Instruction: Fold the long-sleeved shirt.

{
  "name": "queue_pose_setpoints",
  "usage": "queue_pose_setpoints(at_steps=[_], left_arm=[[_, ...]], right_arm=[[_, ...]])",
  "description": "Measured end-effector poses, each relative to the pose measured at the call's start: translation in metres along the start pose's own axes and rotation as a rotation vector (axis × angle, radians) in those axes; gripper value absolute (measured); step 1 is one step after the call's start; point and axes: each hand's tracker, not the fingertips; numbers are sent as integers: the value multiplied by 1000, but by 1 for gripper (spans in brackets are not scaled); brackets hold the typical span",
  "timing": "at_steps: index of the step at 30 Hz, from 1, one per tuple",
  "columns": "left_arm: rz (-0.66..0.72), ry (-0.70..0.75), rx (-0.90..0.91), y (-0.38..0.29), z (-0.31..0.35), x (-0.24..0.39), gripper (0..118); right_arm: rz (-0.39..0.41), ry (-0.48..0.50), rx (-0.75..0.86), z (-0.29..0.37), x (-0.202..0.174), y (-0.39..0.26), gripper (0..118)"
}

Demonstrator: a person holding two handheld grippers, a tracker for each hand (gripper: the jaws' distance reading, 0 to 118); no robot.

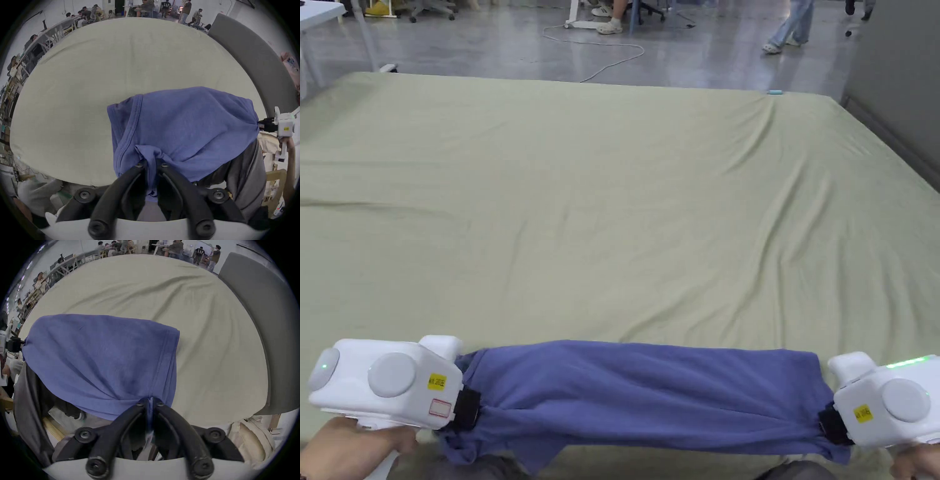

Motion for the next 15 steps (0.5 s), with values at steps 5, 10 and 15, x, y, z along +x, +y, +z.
queue_pose_setpoints(at_steps=[5, 10, 15], left_arm=[[-40, -13, 136, 6, 46, 6, 112], [-61, 20, 279, 33, 81, 30, 112], [-70, 115, 394, 43, 78, 51, 0]], right_arm=[[5, -20, 99, 51, -1, 13, 95], [-45, 19, 321, 110, -29, 54, 95], [-204, -27, 394, 128, -61, 78, 18]])
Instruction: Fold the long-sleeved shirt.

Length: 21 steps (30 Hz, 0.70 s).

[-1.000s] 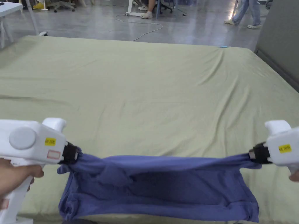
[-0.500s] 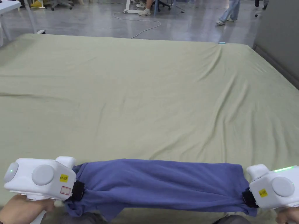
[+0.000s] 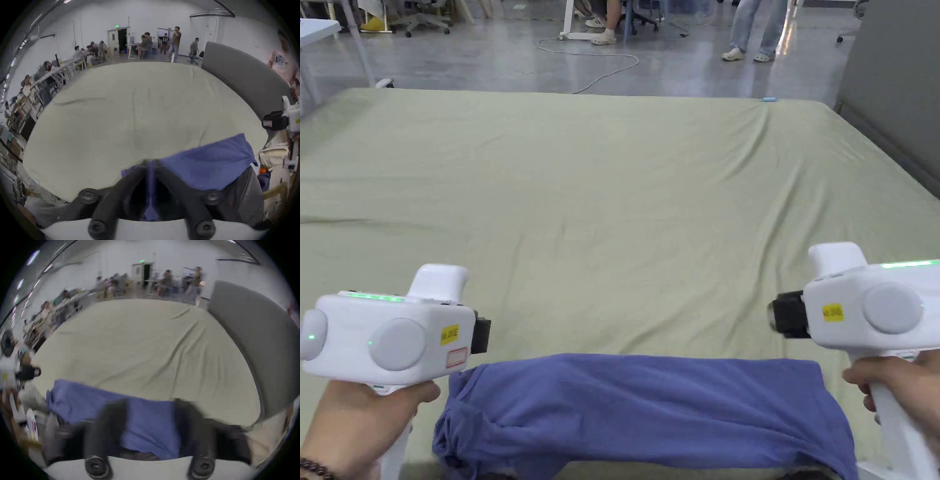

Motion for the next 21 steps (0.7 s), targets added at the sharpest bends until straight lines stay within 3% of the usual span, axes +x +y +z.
queue_pose_setpoints(at_steps=[1, 3, 6, 9, 10, 11, 12, 13, 14, 19, 21], left_arm=[[11, -7, -3, -1, -4, 1, 0], [26, -39, -39, -3, -12, 2, 0], [28, -48, -31, -6, -9, 0, 0], [143, -153, -17, -5, -3, -24, 0], [216, -217, -35, -6, -2, -38, 13], [280, -274, -43, -9, -4, -51, 37], [352, -337, -53, -13, -6, -67, 80], [405, -388, -85, -19, -11, -82, 105], [451, -425, -123, -27, -20, -96, 115], [641, -468, -226, -72, -56, -143, 115], [686, -558, -254, -86, -68, -150, 115]], right_arm=[[-3, 8, 20, -8, -5, -1, 0], [42, 27, 23, -18, -14, -7, 0], [68, -28, 39, -24, -21, -13, 0], [18, -26, 66, -15, -20, -14, 0], [16, -17, 69, -12, -19, -17, 0], [17, -11, 71, -10, -19, -19, 0], [16, -5, 73, -2, -23, -18, 0], [4, 3, 73, 0, -23, -20, 0], [-9, 15, 72, 1, -23, -22, 0], [4, 27, 63, 3, -38, -24, 0], [21, 20, 57, 3, -44, -23, 0]])
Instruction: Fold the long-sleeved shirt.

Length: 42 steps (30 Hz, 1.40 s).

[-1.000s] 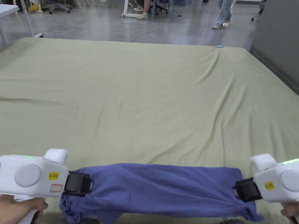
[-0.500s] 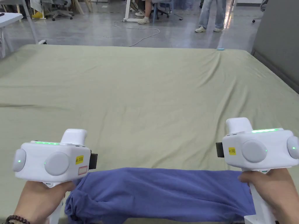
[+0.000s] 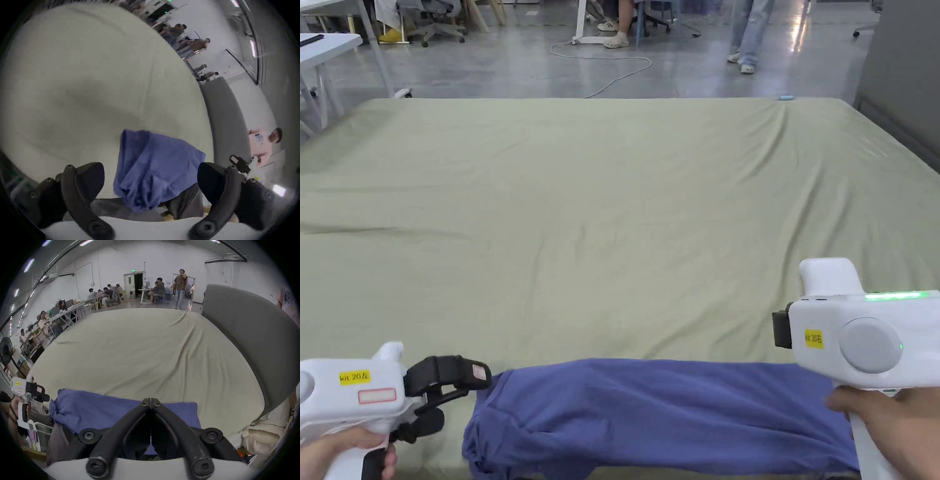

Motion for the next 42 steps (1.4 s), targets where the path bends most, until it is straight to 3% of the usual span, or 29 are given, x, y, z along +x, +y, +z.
queue_pose_setpoints(at_steps=[3, 6, 10, 14, 15, 16, 17, 18, 19, 21, 24, 28, 35, 37, 42], left_arm=[[85, -84, -96, -6, -22, -19, 115], [34, -212, -67, -13, -35, -16, 115], [131, -387, -98, -14, -60, -16, 115], [72, -387, -126, -7, -89, -3, 115], [34, -352, -124, -7, -93, 5, 109], [-8, -294, -114, -3, -94, 7, 87], [-74, -198, -81, -2, -94, 13, 38], [-115, -56, -53, -2, -97, 18, 9], [-119, -10, -90, -1, -103, 17, 9], [-89, -153, -72, 3, -95, 10, 9], [-163, -87, -48, 4, -79, 21, 9], [-137, -105, 65, 25, -37, 6, 9], [-118, 160, 172, 48, 62, -28, 9], [-128, 253, 168, 43, 67, -17, 9], [-229, 273, 147, 20, 42, 57, 9]], right_arm=[[14, 4, 3, 0, -8, 3, 0], [20, 14, 5, -1, -13, 5, 0], [22, 10, -2, 0, -21, 6, 0], [17, 27, 1, 1, -23, 6, 0], [17, 30, 2, 2, -23, 6, 0], [17, 33, 3, 2, -23, 5, 0], [14, 33, 2, 3, -22, 5, 0], [10, 30, 1, 3, -21, 5, 0], [9, 27, -1, 4, -21, 4, 0], [11, 18, -6, 6, -19, 3, 0], [-2, 9, -7, 7, -16, 3, 0], [-16, 7, -2, 6, -17, 7, 0], [2, 43, -4, -1, -27, 10, 0], [0, 45, -8, -4, -29, 9, 0], [2, 52, -13, -6, -29, 7, 0]])
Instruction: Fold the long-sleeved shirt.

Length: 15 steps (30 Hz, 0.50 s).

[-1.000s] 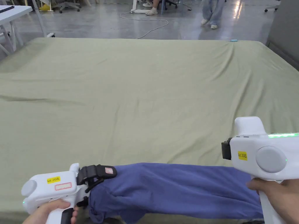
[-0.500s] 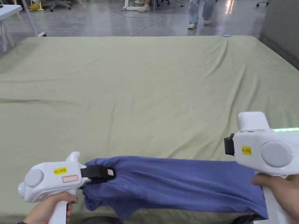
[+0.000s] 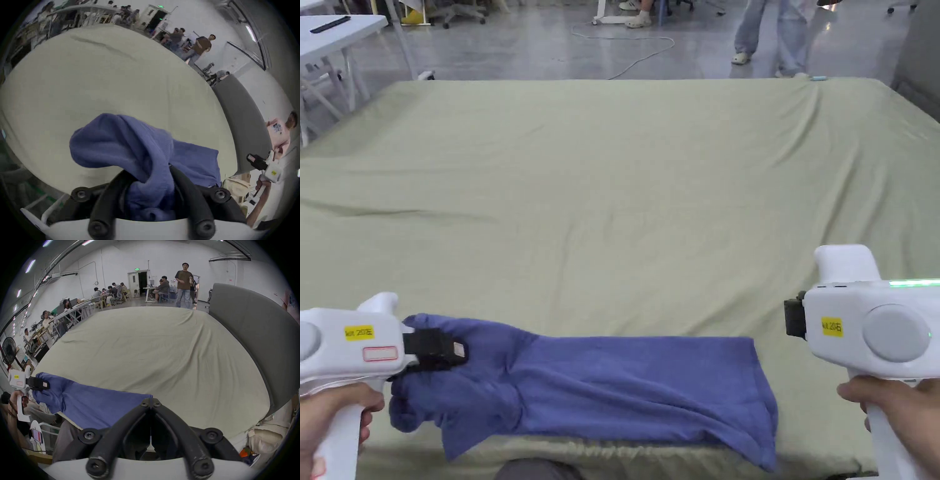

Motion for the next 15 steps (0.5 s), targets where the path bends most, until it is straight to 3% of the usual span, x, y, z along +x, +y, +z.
queue_pose_setpoints(at_steps=[5, 9, 13, 14, 15], left_arm=[[-144, 118, -38, -2, -30, 95, 9], [-190, 9, -112, -14, -73, 153, 9], [-297, 77, -194, -24, -132, 187, 9], [-272, 93, -195, -28, -143, 193, 11], [-242, 101, -194, -31, -151, 196, 22]], right_arm=[[-15, -13, -1, 5, 6, -4, 0], [-51, -31, 15, 11, 14, -3, 0], [-78, -40, 36, 18, 24, -2, 0], [-82, -42, 39, 20, 27, -2, 0], [-87, -44, 40, 21, 30, -3, 0]])
